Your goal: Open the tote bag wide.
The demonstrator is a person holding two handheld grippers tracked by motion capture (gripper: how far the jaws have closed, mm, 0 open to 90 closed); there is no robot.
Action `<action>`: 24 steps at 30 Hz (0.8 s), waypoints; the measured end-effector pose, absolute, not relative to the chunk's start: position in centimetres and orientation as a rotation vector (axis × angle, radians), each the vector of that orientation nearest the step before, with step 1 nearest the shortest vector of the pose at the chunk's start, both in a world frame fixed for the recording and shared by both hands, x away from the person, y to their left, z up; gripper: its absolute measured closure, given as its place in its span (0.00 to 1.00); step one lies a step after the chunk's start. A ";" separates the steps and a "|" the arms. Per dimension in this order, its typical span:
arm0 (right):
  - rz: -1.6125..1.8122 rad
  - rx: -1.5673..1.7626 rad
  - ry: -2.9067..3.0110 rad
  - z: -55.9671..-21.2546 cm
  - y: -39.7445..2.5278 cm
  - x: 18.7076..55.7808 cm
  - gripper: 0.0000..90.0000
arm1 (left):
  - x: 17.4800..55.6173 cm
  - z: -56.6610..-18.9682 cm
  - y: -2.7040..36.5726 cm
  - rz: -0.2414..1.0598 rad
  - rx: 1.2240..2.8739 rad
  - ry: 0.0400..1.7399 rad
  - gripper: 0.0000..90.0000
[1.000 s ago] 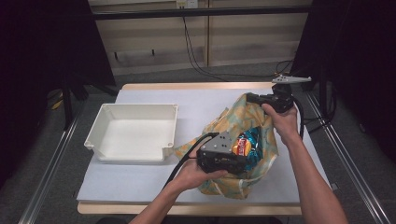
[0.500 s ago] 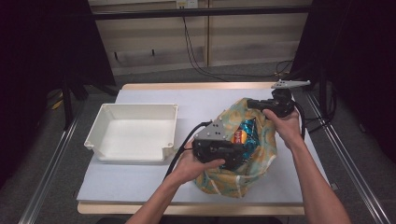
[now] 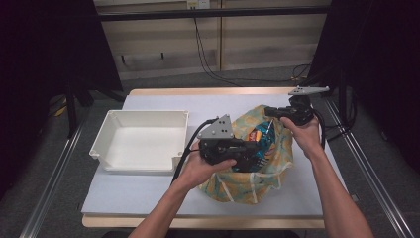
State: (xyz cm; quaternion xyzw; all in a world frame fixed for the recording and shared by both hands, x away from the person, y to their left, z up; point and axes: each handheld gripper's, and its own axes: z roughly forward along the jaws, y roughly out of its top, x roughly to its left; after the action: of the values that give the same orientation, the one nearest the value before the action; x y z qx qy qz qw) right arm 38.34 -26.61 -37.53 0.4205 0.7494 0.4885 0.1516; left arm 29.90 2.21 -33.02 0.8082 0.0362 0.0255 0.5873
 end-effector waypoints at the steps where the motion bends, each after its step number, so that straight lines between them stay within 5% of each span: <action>1: 1.406 1.212 2.148 -37.4 -26.6 38.2 0.90 | 29.9 -33.0 2.2 0.059 1.883 0.084 0.98; 8: 1.395 1.216 2.060 -36.2 -27.4 37.2 0.72 | 30.6 -32.2 2.0 0.041 1.843 0.107 0.98; 24: 1.427 1.208 2.064 -38.0 -29.6 30.5 0.63 | 33.3 -32.3 1.3 0.079 1.853 0.225 0.98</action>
State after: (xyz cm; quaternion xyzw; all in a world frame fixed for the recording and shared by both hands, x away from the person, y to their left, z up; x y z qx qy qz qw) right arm 30.51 -29.58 -38.01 0.4270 0.7293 0.5042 0.1776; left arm 33.26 1.26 -32.31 0.7975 0.0970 0.0338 0.5945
